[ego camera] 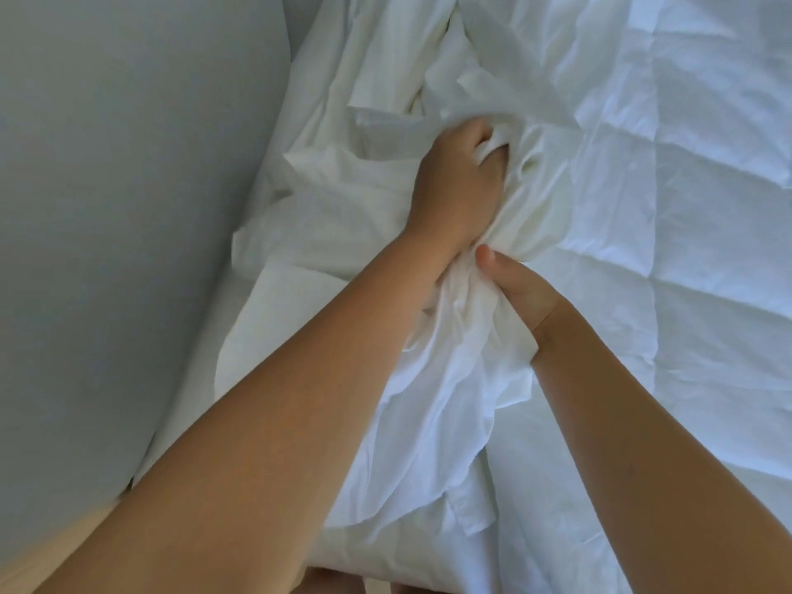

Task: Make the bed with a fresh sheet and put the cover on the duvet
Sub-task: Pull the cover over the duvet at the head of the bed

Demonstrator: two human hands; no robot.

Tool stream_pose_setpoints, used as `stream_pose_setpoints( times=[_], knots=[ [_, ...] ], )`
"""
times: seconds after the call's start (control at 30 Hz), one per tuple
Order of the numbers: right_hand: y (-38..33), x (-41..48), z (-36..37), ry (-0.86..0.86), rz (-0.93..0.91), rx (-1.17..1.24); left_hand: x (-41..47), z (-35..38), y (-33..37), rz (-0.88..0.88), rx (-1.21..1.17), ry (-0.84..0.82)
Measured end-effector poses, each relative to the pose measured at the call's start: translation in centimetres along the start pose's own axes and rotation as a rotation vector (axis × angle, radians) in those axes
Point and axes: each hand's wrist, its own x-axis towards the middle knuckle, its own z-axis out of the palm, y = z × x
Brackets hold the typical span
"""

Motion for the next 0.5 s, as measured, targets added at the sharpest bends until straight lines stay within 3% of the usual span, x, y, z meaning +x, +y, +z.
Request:
stream_pose_setpoints(
  times=[0.1, 0.17, 0.37, 0.43, 0.5],
  knots=[
    [1.4, 0.1, 0.6, 0.138, -0.073, -0.063, -1.3, -0.9, -3.0, -0.064, 0.153, 0.007],
    [2.3, 0.5, 0.9, 0.155, -0.108, 0.029, -2.5, -1.4, -4.0, -0.075, 0.227, -0.069],
    [2.2, 0.8, 0.6, -0.066, -0.216, 0.254, -5.6, -1.3, -3.4, -0.03, 0.589, -0.413],
    [2.3, 0.8, 0.5, -0.084, -0.199, 0.295, -6.0, -1.3, -3.0, 0.063, 0.734, -0.429],
    [2.5, 0.9, 0.6, -0.057, -0.178, 0.295, -6.7, -1.9, -2.9, 0.184, 0.733, -0.347]
  ],
)
